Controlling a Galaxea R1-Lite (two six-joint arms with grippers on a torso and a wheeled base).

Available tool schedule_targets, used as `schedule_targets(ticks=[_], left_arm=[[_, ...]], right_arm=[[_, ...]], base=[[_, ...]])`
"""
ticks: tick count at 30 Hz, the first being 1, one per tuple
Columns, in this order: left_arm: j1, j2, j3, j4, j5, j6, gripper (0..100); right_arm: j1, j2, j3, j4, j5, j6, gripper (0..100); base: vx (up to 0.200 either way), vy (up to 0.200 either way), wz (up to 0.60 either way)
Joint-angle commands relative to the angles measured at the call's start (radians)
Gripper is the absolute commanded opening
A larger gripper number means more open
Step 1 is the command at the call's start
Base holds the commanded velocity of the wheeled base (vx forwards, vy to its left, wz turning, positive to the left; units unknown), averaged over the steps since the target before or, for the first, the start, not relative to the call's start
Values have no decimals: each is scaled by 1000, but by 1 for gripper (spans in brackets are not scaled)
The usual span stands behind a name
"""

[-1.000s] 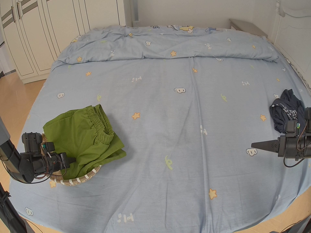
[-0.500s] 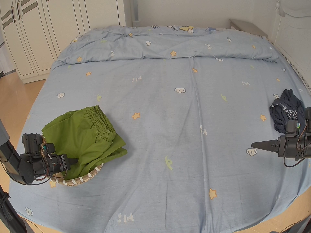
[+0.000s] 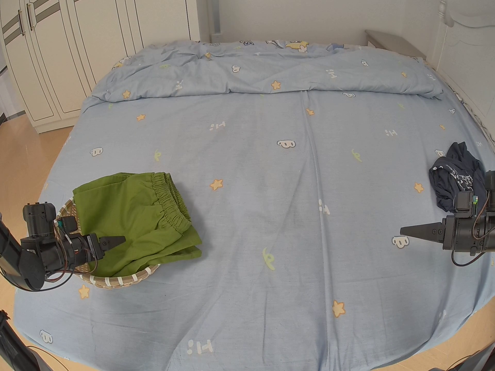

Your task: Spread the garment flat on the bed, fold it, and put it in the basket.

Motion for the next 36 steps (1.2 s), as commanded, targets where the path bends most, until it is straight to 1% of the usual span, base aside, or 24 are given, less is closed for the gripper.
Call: schedule_targets(ticks=[1,4,11,21,31,36], left_arm=[[16,-110,-2,7,1,-1,100],[16,-133,-1,11,1,0,100],[19,-122,-7,3,2,2,100],[56,-134,-25,5,2,3,100],[73,-154,-41,8,4,5,100],[110,-174,-61,10,4,15,100]], right_arm=[[-2,1,0,0,0,0,100],[-2,-1,0,0,0,0,100],[-2,-1,0,0,0,0,100],[-3,1,0,0,0,0,100],[-3,-1,0,0,0,0,100],[-3,-1,0,0,0,0,100]], base=[[0,0,0],[0,0,0],[0,0,0],[0,0,0],[0,0,0],[0,0,0]])
